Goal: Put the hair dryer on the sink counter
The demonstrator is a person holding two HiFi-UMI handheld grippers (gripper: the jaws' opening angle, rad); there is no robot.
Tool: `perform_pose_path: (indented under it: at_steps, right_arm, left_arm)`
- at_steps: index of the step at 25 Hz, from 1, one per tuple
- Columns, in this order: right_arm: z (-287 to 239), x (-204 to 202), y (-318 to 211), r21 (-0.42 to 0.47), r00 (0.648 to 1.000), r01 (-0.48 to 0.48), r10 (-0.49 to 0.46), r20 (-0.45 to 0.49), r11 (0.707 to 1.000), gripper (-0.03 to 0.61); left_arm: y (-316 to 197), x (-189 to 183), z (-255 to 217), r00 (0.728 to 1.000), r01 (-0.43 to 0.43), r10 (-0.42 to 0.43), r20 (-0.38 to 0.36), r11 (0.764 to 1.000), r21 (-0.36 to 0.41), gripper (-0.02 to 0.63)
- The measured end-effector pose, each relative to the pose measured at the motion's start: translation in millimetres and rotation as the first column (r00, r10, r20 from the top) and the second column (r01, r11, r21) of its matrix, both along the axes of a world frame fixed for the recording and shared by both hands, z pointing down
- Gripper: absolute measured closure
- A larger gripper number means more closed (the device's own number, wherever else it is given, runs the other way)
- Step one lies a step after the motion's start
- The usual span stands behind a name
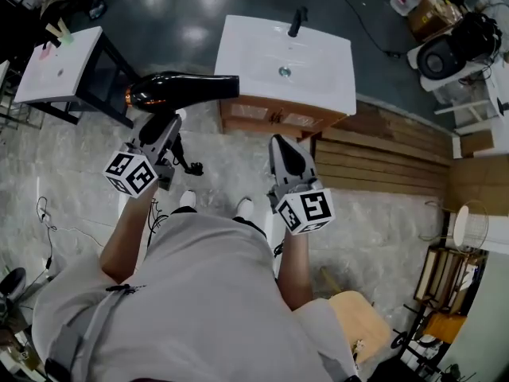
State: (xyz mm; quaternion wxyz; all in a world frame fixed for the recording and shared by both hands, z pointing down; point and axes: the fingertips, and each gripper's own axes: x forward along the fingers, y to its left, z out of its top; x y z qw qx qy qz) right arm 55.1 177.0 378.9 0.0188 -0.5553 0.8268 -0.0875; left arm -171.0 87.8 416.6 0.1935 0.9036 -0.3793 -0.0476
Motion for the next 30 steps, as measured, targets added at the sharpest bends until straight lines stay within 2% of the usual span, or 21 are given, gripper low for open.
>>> perform_pose_path:
  at_steps: [12, 20, 30]
  right_arm:
    - [12, 43, 8, -0.019, 0.996, 0.086, -0.086, 0.013, 0.996, 0.571]
    - [29, 74, 18, -0.044, 0.994, 0.105, -0.104, 0.022, 0.994, 0.571]
    - [28, 91, 20, -0.048, 0.993, 0.117, -0.115, 0.035, 0.992, 0.571]
  left_arm:
    - [26, 48, -1, 0.997, 0.066, -0.065, 0.033, 0.998, -0.006, 0.436]
    - [44, 81, 6, 0.996, 0.071, -0.071, 0.046, 0.997, -0.015, 0.436]
    - [51, 92, 3, 0.994, 0.098, -0.097, 0.048, 0.995, -0.024, 0.436]
